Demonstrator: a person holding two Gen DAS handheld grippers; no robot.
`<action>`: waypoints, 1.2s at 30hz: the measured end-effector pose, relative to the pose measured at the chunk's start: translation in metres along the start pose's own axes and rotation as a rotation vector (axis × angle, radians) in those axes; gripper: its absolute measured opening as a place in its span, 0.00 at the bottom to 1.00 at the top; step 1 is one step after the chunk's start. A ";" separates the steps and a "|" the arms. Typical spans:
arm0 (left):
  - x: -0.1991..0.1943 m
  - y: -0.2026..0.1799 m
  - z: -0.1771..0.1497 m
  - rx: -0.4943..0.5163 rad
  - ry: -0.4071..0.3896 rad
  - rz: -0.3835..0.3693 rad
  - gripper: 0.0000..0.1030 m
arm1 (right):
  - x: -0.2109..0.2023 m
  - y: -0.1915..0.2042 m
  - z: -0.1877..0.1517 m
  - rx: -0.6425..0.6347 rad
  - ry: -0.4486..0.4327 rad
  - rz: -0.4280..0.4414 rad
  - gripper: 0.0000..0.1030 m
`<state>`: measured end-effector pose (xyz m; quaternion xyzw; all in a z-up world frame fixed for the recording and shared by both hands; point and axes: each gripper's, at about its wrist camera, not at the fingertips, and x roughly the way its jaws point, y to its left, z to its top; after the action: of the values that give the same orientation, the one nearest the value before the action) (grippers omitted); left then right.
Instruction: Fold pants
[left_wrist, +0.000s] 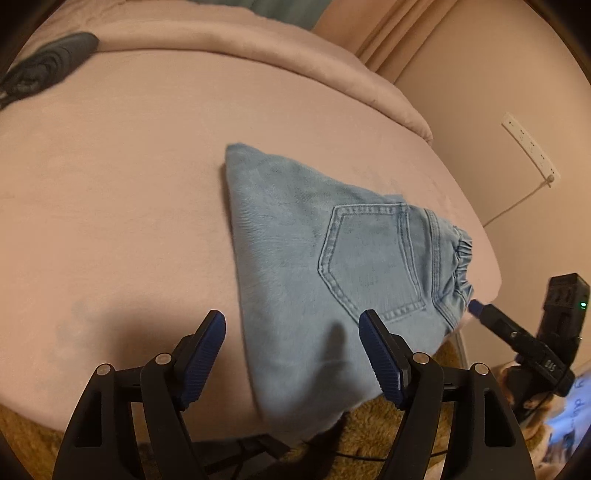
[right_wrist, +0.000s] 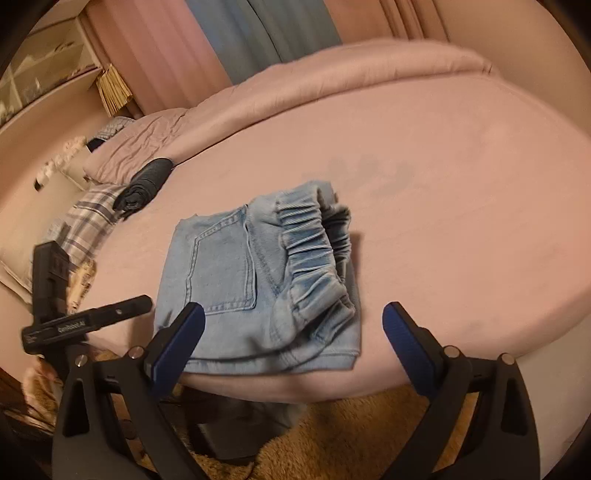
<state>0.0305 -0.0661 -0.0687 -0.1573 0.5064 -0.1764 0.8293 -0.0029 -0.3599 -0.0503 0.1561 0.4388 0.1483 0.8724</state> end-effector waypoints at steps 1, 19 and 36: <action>0.004 0.000 0.001 -0.001 0.009 0.002 0.72 | 0.010 -0.004 0.001 0.010 0.024 0.012 0.94; 0.039 -0.020 0.008 0.043 0.039 0.110 0.53 | 0.084 0.017 0.007 -0.070 0.114 0.033 0.63; -0.038 -0.015 0.047 0.073 -0.167 0.130 0.24 | 0.040 0.064 0.052 -0.122 -0.082 0.054 0.37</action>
<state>0.0544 -0.0581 -0.0119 -0.1081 0.4381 -0.1268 0.8833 0.0549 -0.2936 -0.0239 0.1202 0.3886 0.1919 0.8932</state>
